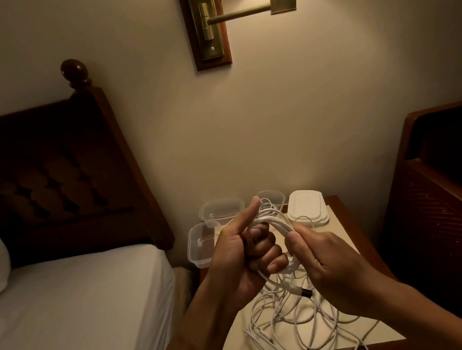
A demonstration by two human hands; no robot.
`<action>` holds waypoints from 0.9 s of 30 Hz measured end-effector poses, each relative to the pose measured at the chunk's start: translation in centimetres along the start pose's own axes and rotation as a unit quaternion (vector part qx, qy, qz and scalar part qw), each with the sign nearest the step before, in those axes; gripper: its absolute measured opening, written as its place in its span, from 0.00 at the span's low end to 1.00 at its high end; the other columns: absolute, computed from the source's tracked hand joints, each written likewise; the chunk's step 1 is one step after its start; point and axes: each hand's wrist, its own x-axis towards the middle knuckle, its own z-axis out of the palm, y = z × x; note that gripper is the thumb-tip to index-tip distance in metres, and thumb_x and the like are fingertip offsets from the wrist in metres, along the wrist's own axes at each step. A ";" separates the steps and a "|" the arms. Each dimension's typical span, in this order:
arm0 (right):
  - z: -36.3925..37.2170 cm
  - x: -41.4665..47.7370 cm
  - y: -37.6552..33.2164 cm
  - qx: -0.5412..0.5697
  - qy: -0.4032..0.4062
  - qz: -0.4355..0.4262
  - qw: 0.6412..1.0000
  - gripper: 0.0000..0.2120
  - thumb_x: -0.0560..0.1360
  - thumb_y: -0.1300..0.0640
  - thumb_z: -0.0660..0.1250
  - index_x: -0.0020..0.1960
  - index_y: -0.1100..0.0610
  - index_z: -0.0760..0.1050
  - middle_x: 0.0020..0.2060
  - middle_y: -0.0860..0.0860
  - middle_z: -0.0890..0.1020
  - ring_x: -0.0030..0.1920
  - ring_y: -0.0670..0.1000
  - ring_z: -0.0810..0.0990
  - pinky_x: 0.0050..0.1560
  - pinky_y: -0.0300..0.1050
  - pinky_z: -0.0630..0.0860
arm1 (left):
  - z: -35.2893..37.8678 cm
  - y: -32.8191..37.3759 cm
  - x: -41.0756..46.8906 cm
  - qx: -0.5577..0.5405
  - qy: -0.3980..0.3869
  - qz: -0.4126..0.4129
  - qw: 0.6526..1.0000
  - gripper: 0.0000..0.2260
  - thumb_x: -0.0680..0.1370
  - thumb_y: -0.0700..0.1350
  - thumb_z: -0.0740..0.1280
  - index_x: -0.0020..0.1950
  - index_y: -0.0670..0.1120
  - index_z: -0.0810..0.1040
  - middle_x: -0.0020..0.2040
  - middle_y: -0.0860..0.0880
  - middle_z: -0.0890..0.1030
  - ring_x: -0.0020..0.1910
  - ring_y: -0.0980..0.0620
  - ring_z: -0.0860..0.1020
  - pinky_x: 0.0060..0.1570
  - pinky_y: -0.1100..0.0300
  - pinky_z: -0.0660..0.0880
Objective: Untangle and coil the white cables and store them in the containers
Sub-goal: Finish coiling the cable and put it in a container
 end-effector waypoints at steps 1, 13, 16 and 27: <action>-0.1 0.0 0.1 0.032 -0.011 0.004 0.999 0.19 0.84 0.41 0.46 0.47 0.48 0.71 0.35 0.51 0.76 0.33 0.52 0.72 0.35 0.55 0.72 | 0.0 0.0 0.1 0.011 0.005 0.002 1.000 0.26 0.80 0.55 0.67 0.28 0.49 0.59 0.22 0.51 0.54 0.21 0.52 0.53 0.25 0.59 0.57; -2.6 0.2 4.2 -0.042 -0.023 -0.019 0.999 0.13 0.81 0.61 0.64 0.48 0.42 0.78 0.43 0.38 0.75 0.49 0.43 0.73 0.44 0.34 0.71 | 0.7 1.1 -0.2 0.063 0.016 0.029 0.997 0.23 0.78 0.53 0.67 0.27 0.51 0.62 0.21 0.53 0.57 0.17 0.56 0.56 0.21 0.66 0.54; -3.0 0.9 4.2 -0.099 0.008 -0.037 0.994 0.16 0.79 0.64 0.68 0.48 0.41 0.77 0.42 0.37 0.73 0.48 0.40 0.74 0.40 0.32 0.71 | 1.1 0.8 -0.6 0.091 0.003 0.001 0.996 0.23 0.77 0.54 0.68 0.26 0.52 0.62 0.22 0.53 0.57 0.18 0.56 0.55 0.21 0.65 0.54; -3.2 0.8 2.0 0.119 -0.108 0.071 0.984 0.18 0.81 0.55 0.63 0.69 0.43 0.73 0.62 0.39 0.79 0.62 0.38 0.76 0.56 0.37 0.76 | 0.0 1.6 0.3 0.167 0.018 0.085 0.982 0.18 0.83 0.43 0.65 0.32 0.49 0.74 0.26 0.50 0.57 0.22 0.54 0.55 0.23 0.64 0.56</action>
